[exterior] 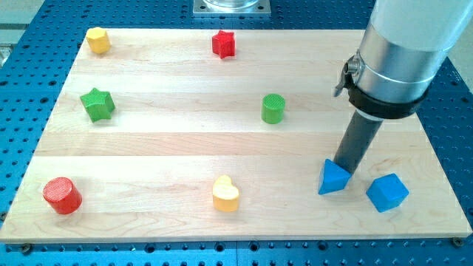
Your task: Slightly move the triangle to the right
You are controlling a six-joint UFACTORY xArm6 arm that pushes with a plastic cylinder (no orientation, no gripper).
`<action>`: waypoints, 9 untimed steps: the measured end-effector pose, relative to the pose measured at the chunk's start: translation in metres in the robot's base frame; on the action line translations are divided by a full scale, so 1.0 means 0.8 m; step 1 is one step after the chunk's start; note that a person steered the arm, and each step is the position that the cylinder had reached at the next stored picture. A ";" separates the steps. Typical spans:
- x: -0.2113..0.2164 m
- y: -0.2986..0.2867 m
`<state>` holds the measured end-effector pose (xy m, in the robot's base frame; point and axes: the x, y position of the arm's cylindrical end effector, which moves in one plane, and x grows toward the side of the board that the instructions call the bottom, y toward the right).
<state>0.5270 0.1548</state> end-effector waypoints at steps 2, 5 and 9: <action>-0.111 -0.008; 0.003 -0.094; 0.008 -0.026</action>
<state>0.5332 0.1339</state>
